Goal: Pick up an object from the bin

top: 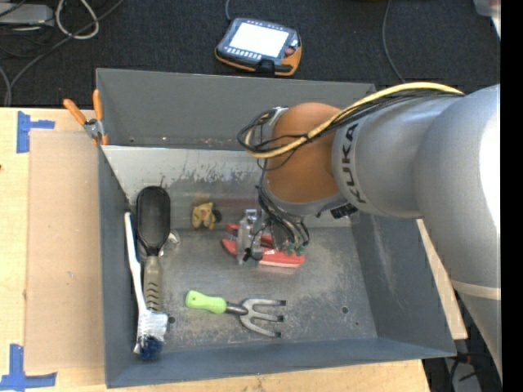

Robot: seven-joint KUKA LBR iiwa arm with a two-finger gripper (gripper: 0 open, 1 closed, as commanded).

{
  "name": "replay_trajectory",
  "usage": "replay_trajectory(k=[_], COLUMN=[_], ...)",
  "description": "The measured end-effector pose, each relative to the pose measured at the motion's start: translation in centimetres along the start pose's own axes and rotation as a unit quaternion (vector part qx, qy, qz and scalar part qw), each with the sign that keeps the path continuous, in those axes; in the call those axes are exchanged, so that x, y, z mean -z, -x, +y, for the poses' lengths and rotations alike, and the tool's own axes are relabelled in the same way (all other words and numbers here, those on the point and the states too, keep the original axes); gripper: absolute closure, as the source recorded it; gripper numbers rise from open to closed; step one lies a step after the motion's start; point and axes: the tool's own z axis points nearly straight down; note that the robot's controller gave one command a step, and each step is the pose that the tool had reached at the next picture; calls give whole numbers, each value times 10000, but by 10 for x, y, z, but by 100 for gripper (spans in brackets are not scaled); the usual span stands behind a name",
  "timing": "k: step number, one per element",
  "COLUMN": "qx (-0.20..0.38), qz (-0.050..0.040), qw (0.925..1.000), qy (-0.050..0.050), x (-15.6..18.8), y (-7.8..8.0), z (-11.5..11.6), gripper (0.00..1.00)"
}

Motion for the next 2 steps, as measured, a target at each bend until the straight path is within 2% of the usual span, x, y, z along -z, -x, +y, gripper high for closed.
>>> replay_trajectory(k=[1, 2], qx=[0, 119], qz=[0, 8], qw=[10000, 9999], qy=[0, 7], x=[0, -6], y=[0, 5], z=[0, -23], gripper=[100, 100])
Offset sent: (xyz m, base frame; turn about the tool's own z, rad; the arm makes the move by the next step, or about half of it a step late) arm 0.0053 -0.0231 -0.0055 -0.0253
